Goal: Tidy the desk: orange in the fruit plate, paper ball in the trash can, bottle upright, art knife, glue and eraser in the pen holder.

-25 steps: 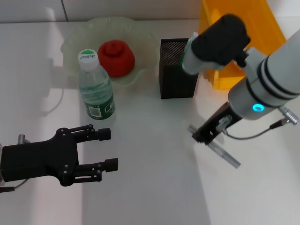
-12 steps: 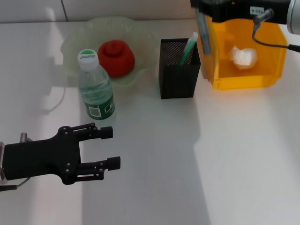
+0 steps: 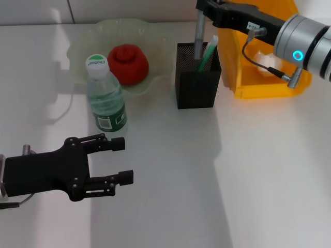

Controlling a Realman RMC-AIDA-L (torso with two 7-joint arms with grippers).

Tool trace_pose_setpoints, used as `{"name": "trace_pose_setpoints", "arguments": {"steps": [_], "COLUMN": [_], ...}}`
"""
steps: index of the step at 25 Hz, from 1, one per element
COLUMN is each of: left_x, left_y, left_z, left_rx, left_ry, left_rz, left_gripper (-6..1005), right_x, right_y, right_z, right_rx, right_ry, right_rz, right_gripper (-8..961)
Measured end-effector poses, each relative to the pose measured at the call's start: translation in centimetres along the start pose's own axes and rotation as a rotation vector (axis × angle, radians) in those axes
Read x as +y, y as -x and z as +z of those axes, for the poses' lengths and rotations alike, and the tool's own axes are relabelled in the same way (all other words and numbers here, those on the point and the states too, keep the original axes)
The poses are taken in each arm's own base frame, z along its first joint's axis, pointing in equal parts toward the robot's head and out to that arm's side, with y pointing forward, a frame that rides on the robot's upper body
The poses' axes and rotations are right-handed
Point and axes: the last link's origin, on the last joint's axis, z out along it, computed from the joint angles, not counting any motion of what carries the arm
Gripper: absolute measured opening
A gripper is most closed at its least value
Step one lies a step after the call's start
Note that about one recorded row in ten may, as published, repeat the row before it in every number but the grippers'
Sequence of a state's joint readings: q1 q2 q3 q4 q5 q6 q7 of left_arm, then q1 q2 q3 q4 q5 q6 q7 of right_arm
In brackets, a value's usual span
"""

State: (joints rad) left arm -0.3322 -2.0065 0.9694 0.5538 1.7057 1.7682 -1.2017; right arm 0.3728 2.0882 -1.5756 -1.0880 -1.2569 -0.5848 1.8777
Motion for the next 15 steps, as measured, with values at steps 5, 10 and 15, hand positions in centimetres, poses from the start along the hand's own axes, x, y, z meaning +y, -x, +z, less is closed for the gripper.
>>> {"name": "trace_pose_setpoints", "arguments": {"steps": [5, 10, 15], "left_x": [0.0, 0.0, 0.1], "left_y": [0.0, 0.1, 0.1], "left_z": [0.0, -0.1, -0.1], "left_rx": [0.002, 0.003, 0.004], "left_ry": [0.0, -0.003, -0.004], "left_rz": [0.003, 0.003, 0.004], "left_gripper": [780, 780, 780], "right_x": [-1.0, -1.8, -2.3], "right_y": [-0.9, -1.3, -1.0], "right_z": [1.0, 0.6, -0.1], "right_rx": [0.013, 0.022, 0.005], "right_ry": [0.006, 0.01, 0.025], "right_rz": [0.062, 0.091, 0.085], "right_gripper": [150, 172, 195]}}
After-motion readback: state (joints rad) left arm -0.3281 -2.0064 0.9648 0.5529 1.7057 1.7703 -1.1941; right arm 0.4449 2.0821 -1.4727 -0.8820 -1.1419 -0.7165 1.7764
